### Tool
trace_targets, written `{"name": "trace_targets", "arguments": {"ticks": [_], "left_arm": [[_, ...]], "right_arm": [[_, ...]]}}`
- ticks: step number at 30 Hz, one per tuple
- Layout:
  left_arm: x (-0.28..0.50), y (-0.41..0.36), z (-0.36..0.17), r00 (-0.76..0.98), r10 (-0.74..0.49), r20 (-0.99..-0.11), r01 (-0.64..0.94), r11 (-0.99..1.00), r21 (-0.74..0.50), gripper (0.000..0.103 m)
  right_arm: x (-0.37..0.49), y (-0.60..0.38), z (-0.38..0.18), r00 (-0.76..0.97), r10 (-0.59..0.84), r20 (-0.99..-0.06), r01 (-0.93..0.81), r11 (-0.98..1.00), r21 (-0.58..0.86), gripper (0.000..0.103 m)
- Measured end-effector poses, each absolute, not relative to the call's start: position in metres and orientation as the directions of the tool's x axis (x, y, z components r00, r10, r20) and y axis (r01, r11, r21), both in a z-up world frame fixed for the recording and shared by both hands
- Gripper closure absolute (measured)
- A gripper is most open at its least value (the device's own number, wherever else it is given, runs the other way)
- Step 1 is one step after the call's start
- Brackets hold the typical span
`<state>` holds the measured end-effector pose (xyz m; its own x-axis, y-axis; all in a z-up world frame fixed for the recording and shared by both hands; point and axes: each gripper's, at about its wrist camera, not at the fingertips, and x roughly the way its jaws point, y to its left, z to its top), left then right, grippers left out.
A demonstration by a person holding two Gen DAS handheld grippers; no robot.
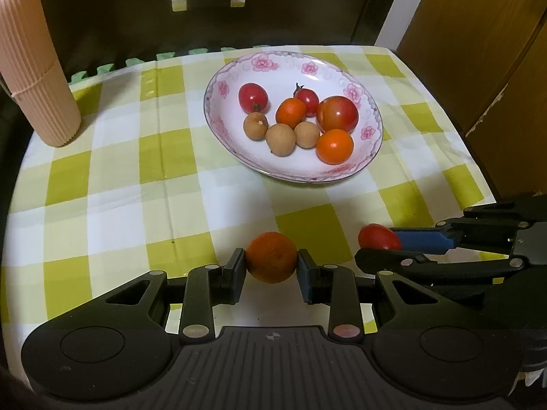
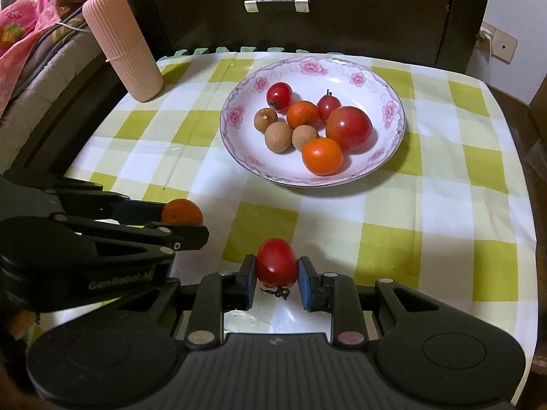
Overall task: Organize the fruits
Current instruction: 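Lift both held fruits and carry them toward the white bowl, then lower both held fruits over the inside of the white bowl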
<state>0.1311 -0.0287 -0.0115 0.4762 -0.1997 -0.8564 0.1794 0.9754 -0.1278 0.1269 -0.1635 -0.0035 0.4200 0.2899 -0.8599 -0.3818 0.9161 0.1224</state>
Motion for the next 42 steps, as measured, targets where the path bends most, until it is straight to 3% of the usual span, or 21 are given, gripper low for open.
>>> {"name": "trace_targets", "arguments": {"ticks": [42], "left_arm": [[0.173, -0.04, 0.011, 0.576, -0.149, -0.804, 0.177, 0.983, -0.056, 0.065]], "right_arm": [[0.164, -0.169, 0.013, 0.506, 0.29, -0.812, -0.322, 0.937, 0.134, 0.078]]}}
